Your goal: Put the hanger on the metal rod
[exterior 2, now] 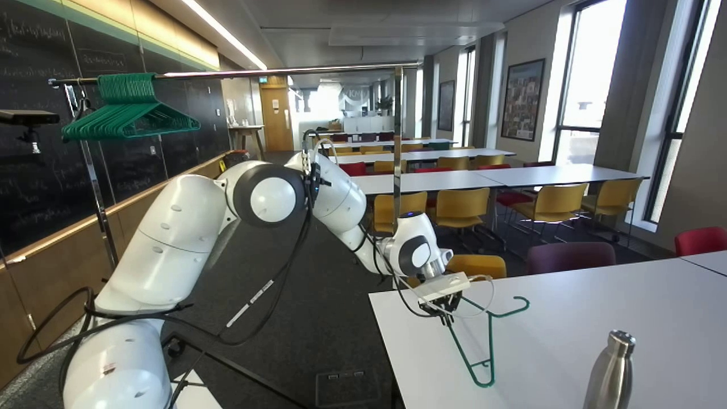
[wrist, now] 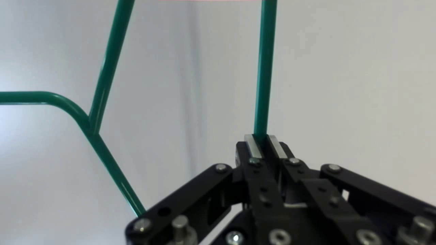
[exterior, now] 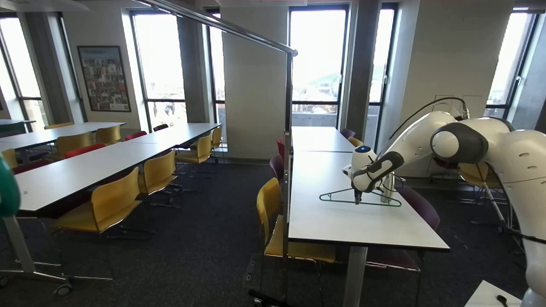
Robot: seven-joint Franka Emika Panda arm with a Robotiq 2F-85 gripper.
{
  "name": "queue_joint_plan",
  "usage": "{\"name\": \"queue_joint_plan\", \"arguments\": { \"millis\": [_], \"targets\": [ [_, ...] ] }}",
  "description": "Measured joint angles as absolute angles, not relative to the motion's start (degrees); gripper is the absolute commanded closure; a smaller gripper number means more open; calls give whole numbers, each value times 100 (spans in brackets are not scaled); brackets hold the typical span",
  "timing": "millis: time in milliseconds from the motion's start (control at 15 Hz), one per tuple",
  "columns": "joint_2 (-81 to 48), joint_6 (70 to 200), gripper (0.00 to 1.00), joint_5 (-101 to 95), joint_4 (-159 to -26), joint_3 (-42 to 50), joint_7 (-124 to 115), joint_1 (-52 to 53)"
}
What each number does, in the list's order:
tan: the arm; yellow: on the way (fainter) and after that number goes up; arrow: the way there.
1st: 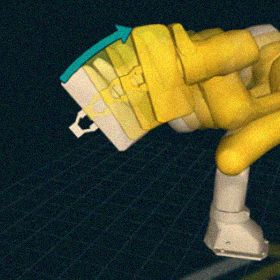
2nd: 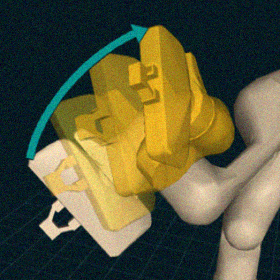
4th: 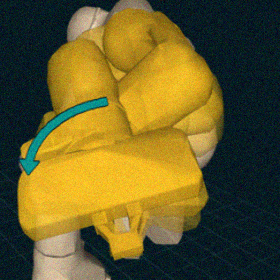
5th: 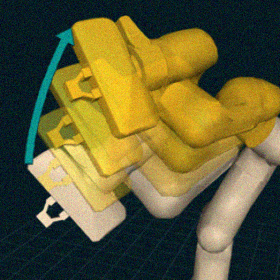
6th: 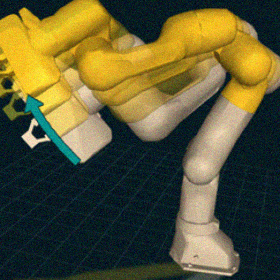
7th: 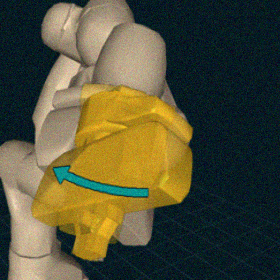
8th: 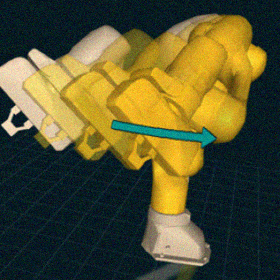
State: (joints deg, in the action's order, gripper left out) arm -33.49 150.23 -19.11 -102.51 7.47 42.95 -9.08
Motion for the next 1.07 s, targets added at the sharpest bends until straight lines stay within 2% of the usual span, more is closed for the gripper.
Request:
{"name": "queue_joint_plan", "arguments": {
  "millis": [400, 1067],
  "targets": [
    [-2868, 15557, 98, -4008, -10729, 1429, 2458, 81],
    [-1948, 15556, 98, -6271, -11303, 1656, 651, 404]
  ]
}}
